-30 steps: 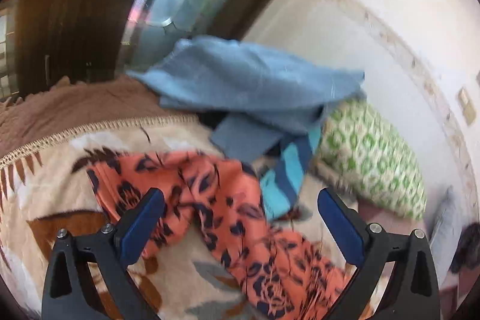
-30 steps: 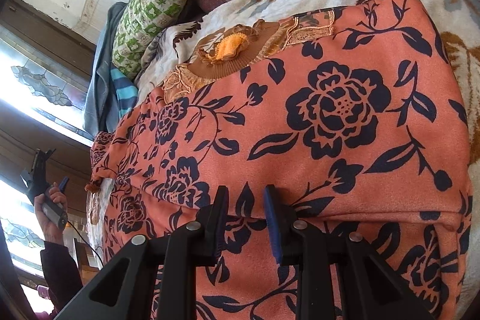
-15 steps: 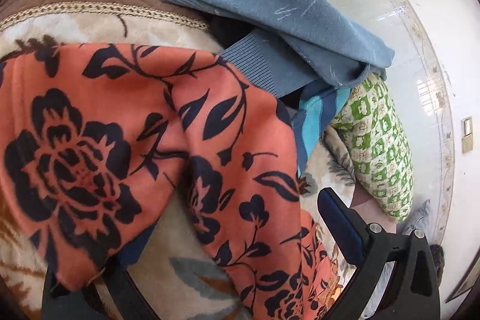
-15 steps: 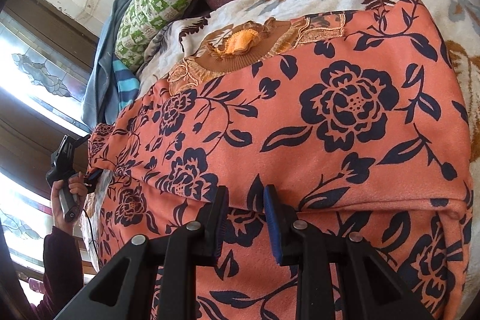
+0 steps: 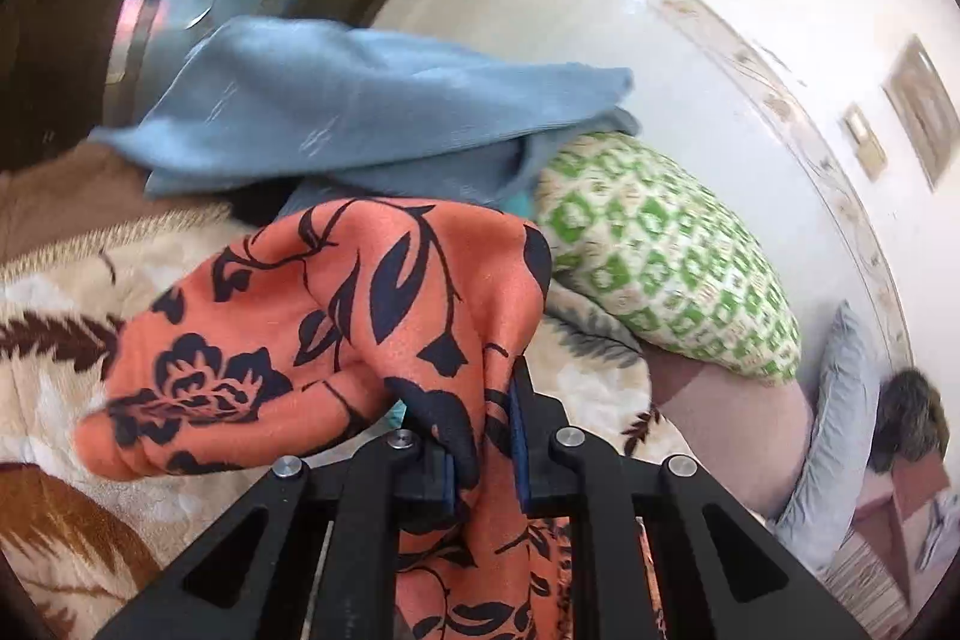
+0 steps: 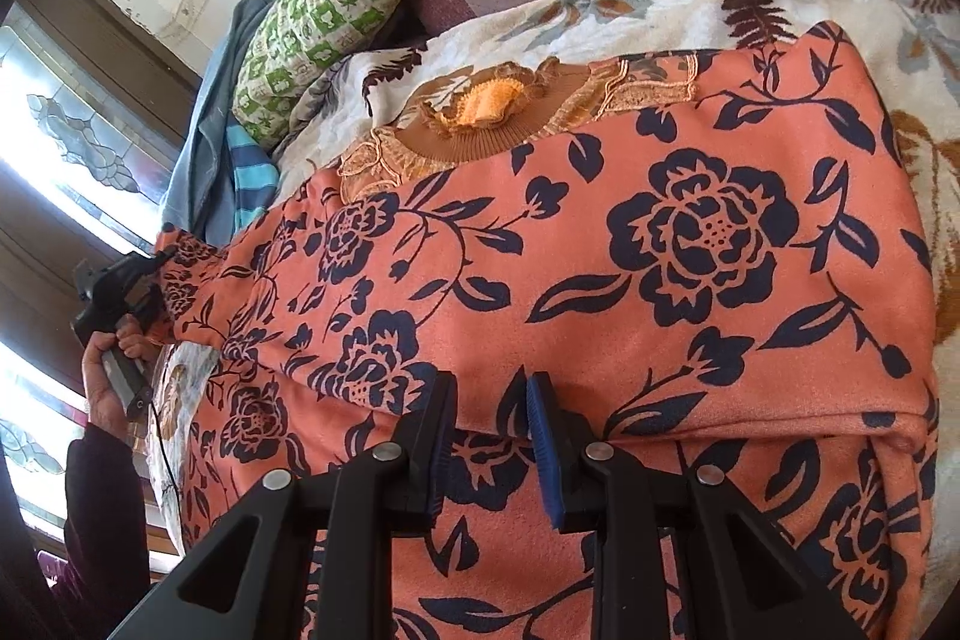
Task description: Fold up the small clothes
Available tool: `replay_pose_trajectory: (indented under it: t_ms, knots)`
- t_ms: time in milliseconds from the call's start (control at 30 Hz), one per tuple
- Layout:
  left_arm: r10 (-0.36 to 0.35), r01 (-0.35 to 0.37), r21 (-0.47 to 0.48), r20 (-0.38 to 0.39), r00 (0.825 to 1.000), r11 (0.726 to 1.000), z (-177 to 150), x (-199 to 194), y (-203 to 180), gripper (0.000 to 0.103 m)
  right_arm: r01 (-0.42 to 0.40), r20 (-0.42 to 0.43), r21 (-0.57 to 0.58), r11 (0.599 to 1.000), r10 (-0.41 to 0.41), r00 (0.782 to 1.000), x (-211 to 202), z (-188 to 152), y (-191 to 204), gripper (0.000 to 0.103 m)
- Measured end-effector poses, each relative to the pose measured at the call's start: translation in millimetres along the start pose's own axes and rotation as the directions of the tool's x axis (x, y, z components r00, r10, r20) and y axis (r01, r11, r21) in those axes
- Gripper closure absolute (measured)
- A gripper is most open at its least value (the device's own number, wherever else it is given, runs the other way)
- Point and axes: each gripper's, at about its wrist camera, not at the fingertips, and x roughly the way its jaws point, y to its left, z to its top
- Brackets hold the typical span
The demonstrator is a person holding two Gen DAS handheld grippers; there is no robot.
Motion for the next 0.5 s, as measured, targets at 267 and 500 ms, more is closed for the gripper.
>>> replay_pose_trajectory:
  t_ms: [267, 500]
  knots:
    - [-0.089, 0.183, 0.579, -0.187, 0.978, 0.794, -143.5, -43.4, -245.7, 0.020, -0.041, 0.245, 0.176, 0.983, -0.004, 0.969, -73.6, 26.3, -46.9, 0.076]
    - [-0.002, 0.123, 0.809, -0.150, 0.989, 0.575, -209.5, -54.0, -294.4, 0.015, -0.102, 0.393, 0.347, 0.932, -0.046, 0.918, -127.3, 37.6, -109.7, 0.076]
